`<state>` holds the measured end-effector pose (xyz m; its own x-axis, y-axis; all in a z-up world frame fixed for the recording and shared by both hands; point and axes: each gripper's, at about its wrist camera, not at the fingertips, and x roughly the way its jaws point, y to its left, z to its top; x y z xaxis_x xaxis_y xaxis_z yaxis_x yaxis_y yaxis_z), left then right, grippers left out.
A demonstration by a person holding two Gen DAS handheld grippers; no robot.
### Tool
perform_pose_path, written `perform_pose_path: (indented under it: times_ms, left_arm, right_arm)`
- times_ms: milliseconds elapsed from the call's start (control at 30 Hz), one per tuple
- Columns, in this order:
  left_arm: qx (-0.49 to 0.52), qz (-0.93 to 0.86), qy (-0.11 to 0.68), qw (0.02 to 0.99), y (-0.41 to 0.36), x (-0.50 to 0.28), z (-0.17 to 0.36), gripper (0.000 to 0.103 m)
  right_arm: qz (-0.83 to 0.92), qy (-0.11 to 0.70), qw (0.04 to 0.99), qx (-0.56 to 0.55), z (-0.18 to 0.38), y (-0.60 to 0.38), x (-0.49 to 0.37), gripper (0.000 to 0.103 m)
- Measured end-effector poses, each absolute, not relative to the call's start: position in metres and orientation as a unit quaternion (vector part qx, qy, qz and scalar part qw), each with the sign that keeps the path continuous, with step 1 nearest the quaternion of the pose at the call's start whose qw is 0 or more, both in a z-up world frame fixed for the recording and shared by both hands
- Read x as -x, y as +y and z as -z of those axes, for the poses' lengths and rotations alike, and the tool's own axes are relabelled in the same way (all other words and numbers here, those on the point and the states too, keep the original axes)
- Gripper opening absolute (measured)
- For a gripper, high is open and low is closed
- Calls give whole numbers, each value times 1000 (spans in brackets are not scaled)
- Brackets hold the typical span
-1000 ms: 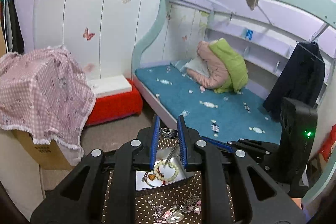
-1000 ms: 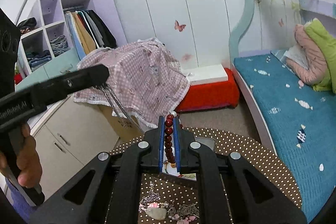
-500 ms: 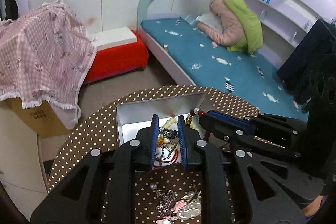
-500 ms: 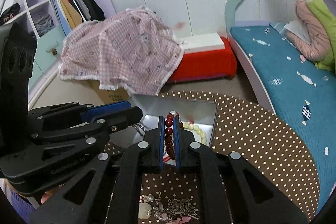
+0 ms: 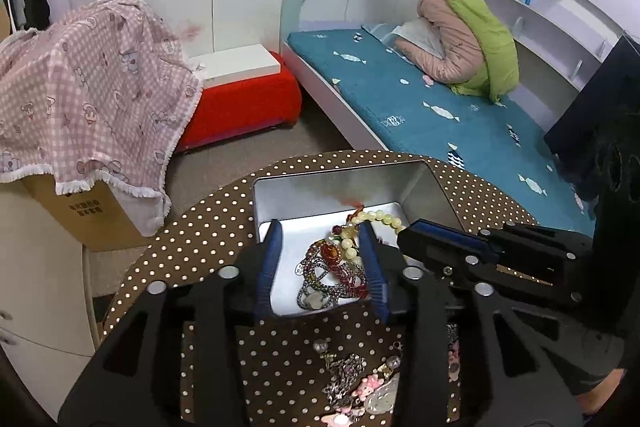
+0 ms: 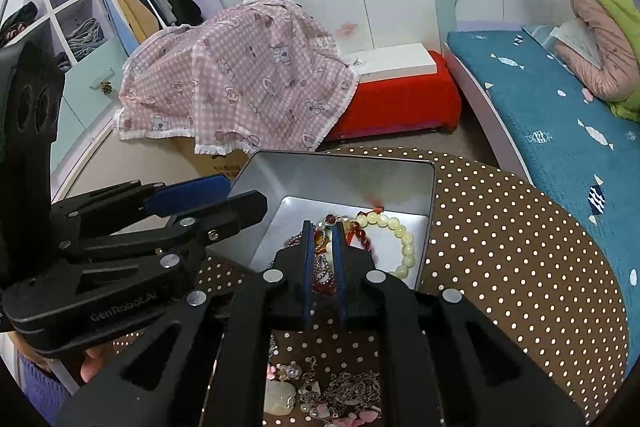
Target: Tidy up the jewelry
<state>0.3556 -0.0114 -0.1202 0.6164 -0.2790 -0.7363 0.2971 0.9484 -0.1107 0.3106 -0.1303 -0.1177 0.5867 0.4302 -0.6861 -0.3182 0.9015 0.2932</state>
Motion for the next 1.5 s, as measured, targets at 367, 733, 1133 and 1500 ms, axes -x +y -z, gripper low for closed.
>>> perform_pose_path:
  times_ms: [367, 733, 1133, 1500]
  left_arm:
    - [-38, 125, 340, 931, 10, -280, 100, 70]
    - [-49, 137, 375, 916, 6, -220, 160, 70]
    - [-94, 198, 398, 891, -47, -221, 186, 51]
    - [-109, 195, 417, 881, -59, -242, 202, 51]
  right_arm:
    - [-221, 363, 904, -51, 94, -143, -247, 25]
    - [-203, 383, 899, -66, 135, -161, -192, 32]
    - [-190, 390, 897, -92, 149, -186, -174, 40]
    - [-196, 393, 892, -106, 156, -194, -177, 42]
